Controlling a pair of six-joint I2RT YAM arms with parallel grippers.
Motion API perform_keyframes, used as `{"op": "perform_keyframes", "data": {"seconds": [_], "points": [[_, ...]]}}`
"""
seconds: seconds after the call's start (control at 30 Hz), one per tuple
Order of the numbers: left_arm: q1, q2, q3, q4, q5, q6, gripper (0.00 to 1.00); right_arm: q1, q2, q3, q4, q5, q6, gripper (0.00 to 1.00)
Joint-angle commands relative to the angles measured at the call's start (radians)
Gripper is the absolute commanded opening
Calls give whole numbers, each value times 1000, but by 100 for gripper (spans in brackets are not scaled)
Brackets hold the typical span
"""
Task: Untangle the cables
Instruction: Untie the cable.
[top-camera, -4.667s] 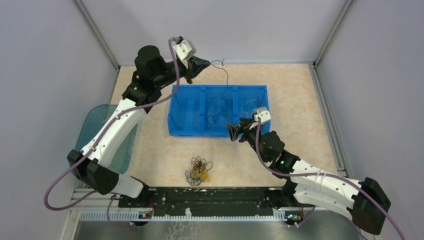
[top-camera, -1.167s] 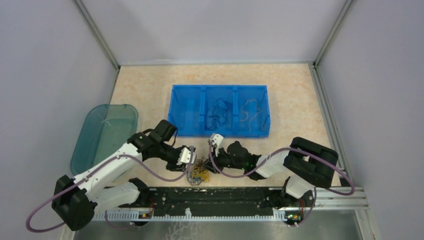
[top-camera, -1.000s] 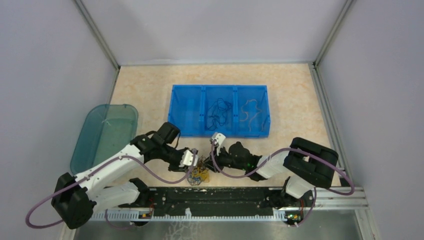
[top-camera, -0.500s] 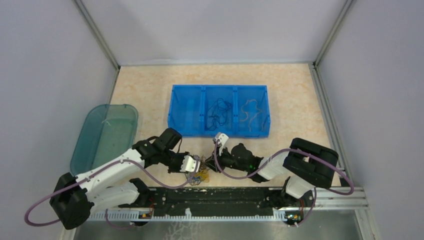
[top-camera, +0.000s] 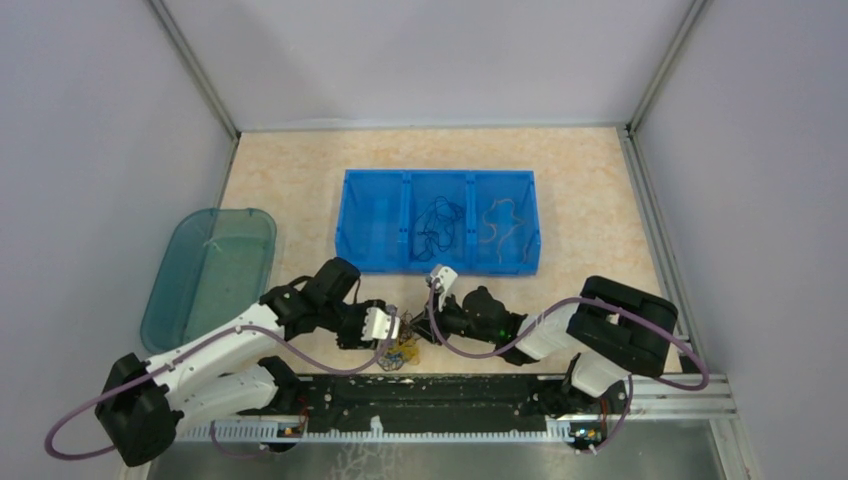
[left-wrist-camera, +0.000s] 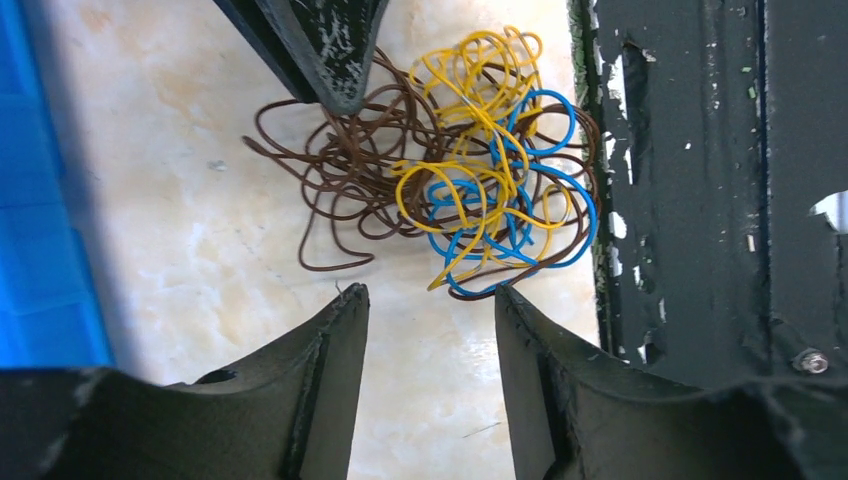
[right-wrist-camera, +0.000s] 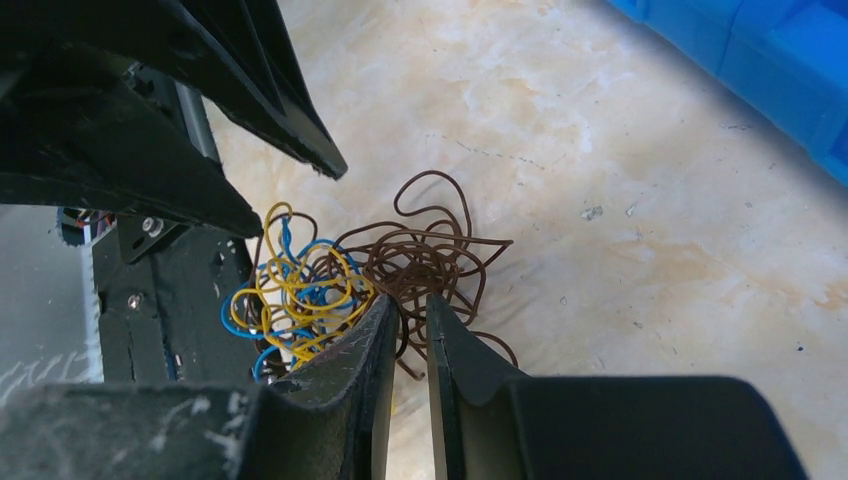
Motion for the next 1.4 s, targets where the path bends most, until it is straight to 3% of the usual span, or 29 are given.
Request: {"op": "perform_keyframes", "data": {"seconds": [0.0,0.13,0.3,0.4,0.6,0.67,0.73,0.77,0.9,1.03,1.2,1.37], "points": [[-7,46,24,3,33,-87,52,9,-47,7,52,16,10,18],[-6,51,19,-54,57,-62,43,9,-60,1,53,22,10,17],[-6,35,21,-89,106,-66,43,9,-72,5,48,31,5,16],[-7,33,13,-55,114,-84,43,8,-72,10,48,28,4,16],[-7,63,7,36,118,-124,34,9,-82,17,49,27,10,15],[-7,59,5,40,114,-118,25,9,-90,27,44,32,5,15],[-7,51,12,23,102,-103,5,9,-97,34,48,28,3,18],[-7,44,20,9,89,-96,1,9,-97,38,52,20,1,21],[-6,19,84,-76,75,-65,0,9,-61,54,124,-42,3,38],[-6,-12,177,-187,88,-36,0,20,15,95,215,-142,13,43],[-6,-42,284,-292,128,-7,0,41,114,143,253,-162,21,44],[-6,-62,367,-307,128,5,0,42,177,135,297,-117,43,35]]}}
